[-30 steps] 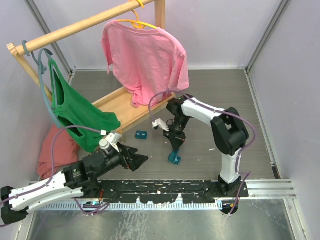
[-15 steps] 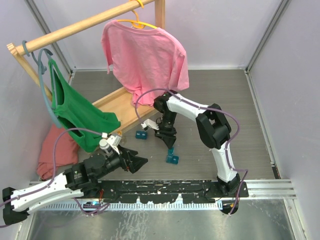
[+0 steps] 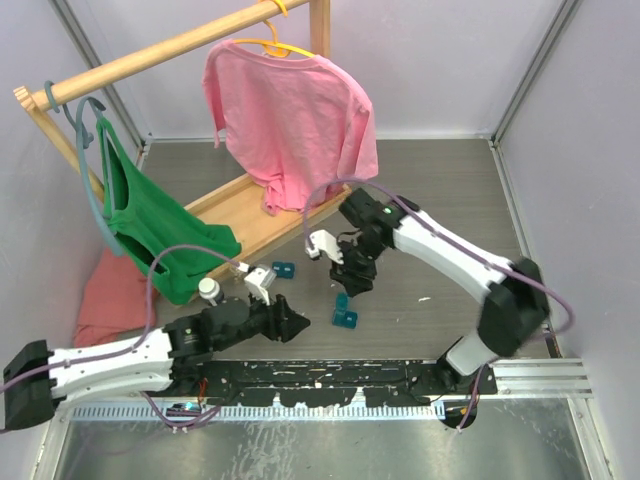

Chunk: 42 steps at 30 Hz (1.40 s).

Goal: Sort the pills into containers

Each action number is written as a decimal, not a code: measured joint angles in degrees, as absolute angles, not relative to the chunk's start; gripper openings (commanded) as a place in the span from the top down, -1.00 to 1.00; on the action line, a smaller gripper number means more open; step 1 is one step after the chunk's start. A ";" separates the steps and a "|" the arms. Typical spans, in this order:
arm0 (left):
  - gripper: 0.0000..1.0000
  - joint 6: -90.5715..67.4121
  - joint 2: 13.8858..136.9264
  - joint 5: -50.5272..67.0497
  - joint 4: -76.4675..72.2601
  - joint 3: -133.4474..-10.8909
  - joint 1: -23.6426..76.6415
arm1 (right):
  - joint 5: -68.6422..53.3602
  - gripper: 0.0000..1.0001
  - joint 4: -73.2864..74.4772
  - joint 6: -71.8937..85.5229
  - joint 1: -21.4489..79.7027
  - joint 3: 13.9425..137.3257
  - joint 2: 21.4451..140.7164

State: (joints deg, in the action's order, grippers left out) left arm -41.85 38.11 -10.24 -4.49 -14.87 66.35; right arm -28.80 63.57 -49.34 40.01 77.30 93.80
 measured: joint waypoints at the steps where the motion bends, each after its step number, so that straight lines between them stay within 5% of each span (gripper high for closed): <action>1: -0.09 -41.78 40.10 -10.20 -5.10 -15.40 66.35 | -29.04 -0.03 61.98 -48.80 39.99 74.76 90.17; 7: -0.10 -41.32 55.61 -10.26 -11.46 -20.80 65.98 | -35.83 -0.03 49.93 -47.20 37.67 53.63 69.91; 14: -0.06 -42.39 70.70 -6.31 -22.87 -24.51 59.77 | -40.75 -0.04 44.84 -59.79 34.63 38.83 61.80; 26: 0.16 -44.45 89.56 6.33 -33.45 -30.96 53.01 | -44.03 -0.04 46.06 -74.56 34.63 37.85 61.76; 42: 0.60 -45.65 95.70 14.96 -37.80 -31.86 51.51 | -45.67 0.03 48.05 -78.39 34.72 37.85 63.66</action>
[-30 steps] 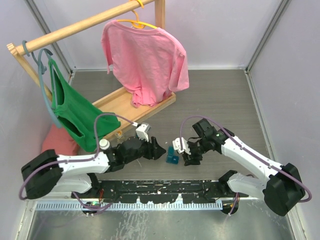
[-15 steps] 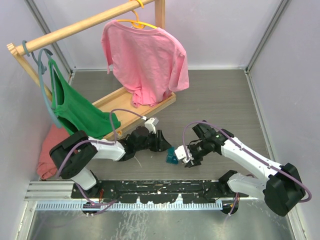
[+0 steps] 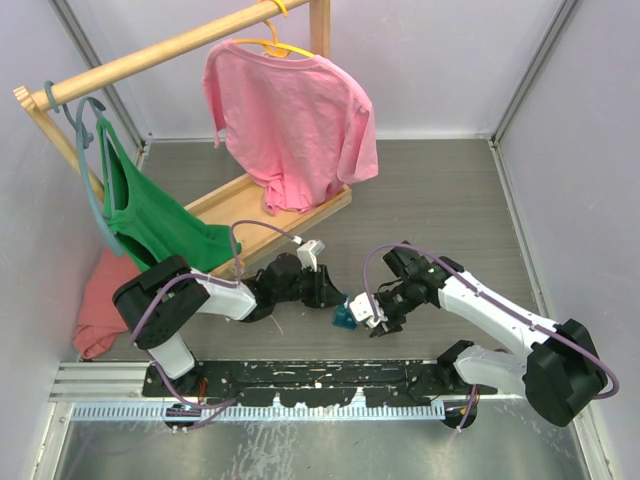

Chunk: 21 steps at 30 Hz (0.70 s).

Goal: Sort the pills into containers

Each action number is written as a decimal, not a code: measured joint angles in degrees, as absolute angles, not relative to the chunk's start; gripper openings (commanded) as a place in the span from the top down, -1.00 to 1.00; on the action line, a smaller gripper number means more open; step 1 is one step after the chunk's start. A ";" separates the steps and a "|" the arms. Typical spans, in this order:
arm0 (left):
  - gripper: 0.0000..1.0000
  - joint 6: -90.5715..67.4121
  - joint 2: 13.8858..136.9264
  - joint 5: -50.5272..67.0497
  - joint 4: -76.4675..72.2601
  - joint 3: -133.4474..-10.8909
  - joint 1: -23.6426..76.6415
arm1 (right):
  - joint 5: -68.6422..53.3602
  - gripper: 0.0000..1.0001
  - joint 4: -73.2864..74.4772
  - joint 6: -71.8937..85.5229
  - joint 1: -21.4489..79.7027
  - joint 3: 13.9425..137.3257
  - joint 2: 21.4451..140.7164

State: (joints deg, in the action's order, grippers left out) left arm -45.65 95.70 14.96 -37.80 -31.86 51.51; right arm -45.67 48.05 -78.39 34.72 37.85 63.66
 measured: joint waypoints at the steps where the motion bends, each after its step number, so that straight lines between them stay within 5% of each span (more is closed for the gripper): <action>1: 0.62 -45.65 95.90 15.07 -38.02 -31.86 51.40 | -45.65 0.04 48.01 -78.37 34.79 37.85 63.88; 8: 0.99 -45.39 96.23 15.20 -41.63 -31.51 51.24 | -45.08 0.03 46.83 -77.38 35.16 37.85 64.66; 21: 1.00 -37.54 98.15 11.29 -60.31 -23.92 51.24 | -44.01 0.00 41.36 -65.19 34.61 38.37 66.08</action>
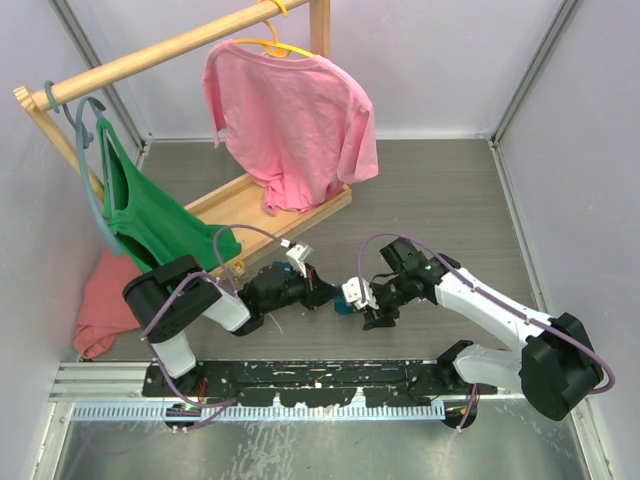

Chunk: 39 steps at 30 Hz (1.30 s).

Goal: Sort the pills into containers

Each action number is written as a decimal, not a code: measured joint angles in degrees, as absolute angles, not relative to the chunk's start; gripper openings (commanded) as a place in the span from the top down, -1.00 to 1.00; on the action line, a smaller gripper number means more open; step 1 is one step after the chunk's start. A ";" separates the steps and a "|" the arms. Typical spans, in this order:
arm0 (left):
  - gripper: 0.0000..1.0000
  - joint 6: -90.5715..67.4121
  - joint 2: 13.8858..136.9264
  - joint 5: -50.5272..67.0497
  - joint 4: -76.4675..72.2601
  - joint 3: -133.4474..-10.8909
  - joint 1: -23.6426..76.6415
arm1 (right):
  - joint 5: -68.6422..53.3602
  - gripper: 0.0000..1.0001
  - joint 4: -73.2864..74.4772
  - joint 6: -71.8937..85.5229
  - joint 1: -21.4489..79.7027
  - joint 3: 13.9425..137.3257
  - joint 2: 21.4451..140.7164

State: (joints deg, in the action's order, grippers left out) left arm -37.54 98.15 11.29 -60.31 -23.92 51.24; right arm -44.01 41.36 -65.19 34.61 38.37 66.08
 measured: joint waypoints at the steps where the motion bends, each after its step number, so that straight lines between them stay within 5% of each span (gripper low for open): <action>1: 1.00 -36.56 98.98 10.85 -63.22 -23.03 51.24 | -44.12 0.00 41.01 -64.31 34.35 38.48 66.06; 8: 1.00 -30.85 102.96 10.15 -73.82 -21.41 51.24 | -48.29 0.09 37.08 -54.39 27.66 40.40 66.00; 23: 1.00 -21.65 103.07 10.22 -76.97 -22.92 51.16 | -47.03 0.69 23.88 -28.10 22.55 42.26 77.12; 35: 1.00 -22.20 105.49 8.75 -77.25 -24.21 50.41 | -47.86 0.57 23.83 -18.72 22.55 46.33 88.25; 39: 1.00 -23.16 106.19 8.49 -77.30 -24.34 50.24 | -46.92 0.09 23.66 -17.32 22.65 46.74 89.10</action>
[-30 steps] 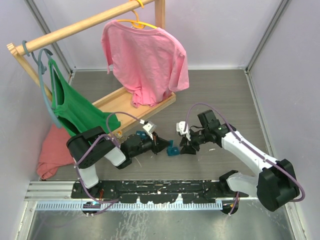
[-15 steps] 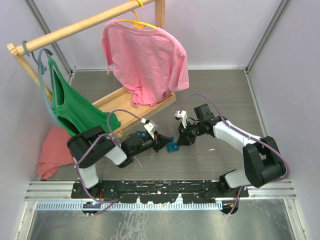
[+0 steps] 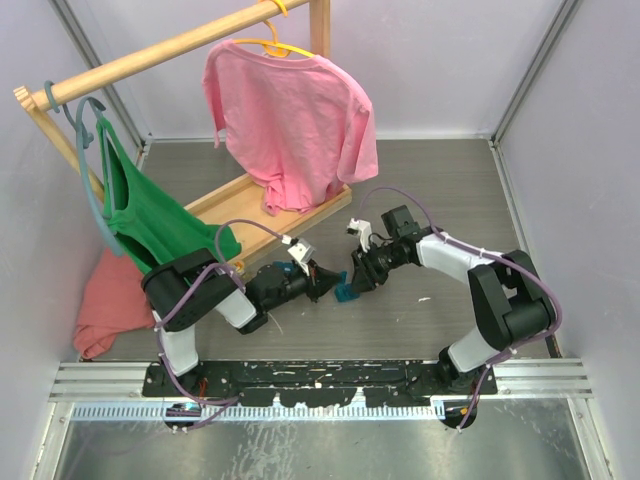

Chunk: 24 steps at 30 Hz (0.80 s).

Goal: Sort the pills into containers

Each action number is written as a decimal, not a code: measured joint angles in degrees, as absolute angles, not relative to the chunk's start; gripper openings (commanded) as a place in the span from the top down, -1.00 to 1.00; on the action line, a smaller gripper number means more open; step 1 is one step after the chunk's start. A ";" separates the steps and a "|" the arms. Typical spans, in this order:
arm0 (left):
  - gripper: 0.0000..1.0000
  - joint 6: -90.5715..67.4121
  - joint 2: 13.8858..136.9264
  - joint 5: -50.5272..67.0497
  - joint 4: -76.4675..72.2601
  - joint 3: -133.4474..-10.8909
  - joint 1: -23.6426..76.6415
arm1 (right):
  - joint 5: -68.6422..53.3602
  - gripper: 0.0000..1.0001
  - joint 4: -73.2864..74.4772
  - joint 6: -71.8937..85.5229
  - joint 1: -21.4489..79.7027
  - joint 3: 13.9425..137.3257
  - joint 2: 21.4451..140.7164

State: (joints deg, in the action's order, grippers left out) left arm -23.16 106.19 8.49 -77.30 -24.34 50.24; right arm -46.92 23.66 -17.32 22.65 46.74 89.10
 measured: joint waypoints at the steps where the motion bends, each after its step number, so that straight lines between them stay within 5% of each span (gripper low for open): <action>1: 1.00 -23.31 106.19 8.34 -77.34 -24.34 50.22 | -46.33 0.02 23.51 -17.12 22.65 46.74 88.97; 13: 1.00 -23.70 106.28 8.14 -77.41 -24.34 50.22 | -40.60 -0.08 22.04 -15.77 22.65 46.76 88.01; 24: 0.97 -24.91 106.61 8.14 -77.58 -24.36 50.22 | -40.56 0.04 22.15 -14.57 22.65 46.85 92.20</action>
State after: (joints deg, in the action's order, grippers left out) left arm -24.91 106.61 8.14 -77.58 -24.36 50.22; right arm -40.56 22.15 -14.57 22.65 46.85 92.20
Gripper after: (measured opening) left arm 0.008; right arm 0.503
